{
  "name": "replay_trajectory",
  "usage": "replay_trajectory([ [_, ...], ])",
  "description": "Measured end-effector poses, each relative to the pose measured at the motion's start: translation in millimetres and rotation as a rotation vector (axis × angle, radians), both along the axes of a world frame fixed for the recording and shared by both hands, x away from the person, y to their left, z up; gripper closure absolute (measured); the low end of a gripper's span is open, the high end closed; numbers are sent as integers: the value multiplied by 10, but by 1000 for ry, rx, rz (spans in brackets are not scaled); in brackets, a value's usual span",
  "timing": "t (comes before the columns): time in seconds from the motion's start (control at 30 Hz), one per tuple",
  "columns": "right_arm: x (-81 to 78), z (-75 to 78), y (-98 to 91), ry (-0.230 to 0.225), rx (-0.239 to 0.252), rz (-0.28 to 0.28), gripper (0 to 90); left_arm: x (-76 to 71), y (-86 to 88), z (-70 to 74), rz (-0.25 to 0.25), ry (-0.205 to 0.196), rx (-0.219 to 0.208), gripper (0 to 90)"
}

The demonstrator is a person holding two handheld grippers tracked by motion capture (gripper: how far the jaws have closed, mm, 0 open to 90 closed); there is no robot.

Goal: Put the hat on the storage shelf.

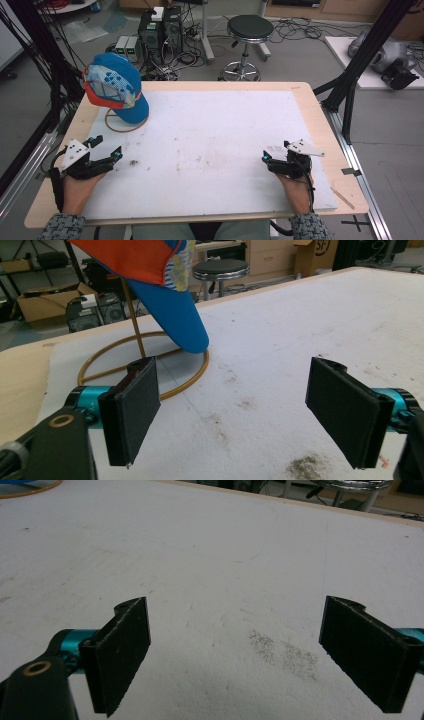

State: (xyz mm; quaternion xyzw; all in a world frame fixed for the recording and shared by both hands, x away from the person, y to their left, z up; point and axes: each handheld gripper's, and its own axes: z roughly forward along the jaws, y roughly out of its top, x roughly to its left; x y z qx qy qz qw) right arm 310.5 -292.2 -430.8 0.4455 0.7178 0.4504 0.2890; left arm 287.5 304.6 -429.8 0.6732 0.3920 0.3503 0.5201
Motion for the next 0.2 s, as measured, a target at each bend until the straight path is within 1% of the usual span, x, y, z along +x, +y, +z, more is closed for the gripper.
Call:
replay_trajectory([
  [0.17,-9,0,-13,-2,-1,3,122,16,-21,-20,-4,3,0,220],
  [0.2,-8,-1,-19,-3,-3,0,122,19,-26,-26,-6,4,5,220],
])
